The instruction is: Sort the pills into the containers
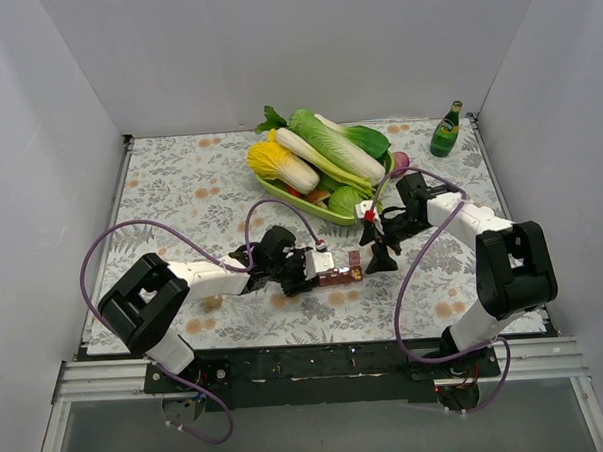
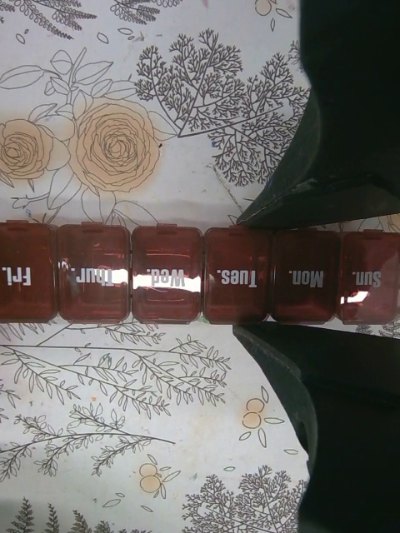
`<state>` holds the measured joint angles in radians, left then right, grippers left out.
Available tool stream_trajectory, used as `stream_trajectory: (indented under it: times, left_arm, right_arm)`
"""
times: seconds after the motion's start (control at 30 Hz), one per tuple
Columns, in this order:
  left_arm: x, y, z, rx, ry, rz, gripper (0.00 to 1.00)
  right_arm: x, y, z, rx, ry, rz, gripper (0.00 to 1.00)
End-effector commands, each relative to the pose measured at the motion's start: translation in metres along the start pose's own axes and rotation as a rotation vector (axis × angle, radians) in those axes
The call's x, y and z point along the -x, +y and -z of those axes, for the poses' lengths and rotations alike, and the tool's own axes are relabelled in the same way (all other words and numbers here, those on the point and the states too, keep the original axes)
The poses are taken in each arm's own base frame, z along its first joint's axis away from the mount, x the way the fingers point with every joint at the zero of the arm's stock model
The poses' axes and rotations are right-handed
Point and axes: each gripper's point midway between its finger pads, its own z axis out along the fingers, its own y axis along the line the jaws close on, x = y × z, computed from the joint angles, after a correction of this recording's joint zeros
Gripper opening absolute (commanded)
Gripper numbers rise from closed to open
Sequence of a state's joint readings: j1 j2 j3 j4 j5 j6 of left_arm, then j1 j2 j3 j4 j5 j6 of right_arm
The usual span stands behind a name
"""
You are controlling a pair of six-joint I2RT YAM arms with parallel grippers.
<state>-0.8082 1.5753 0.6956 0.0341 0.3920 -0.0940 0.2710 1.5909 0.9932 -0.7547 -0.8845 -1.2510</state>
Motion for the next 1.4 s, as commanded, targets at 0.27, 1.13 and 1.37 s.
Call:
stream_trajectory:
  times: [0.27,1.13,1.37]
  left_arm:
    - [0.001,-0.007,0.005,-0.012,0.005,0.028,0.10]
    - [-0.014,-0.012,-0.003,-0.029,0.096,0.186,0.06]
    - [-0.012,-0.014,-0.002,-0.036,0.087,0.189,0.05]
  right_arm:
    - [0.004,-0.013,-0.020,0.016,0.039,-0.041,0.91]
    - [-0.014,0.061,-0.032,0.188,0.131,-0.084,0.61]
    - [-0.027,0.047,-0.038,0.147,0.217,-0.197,0.52]
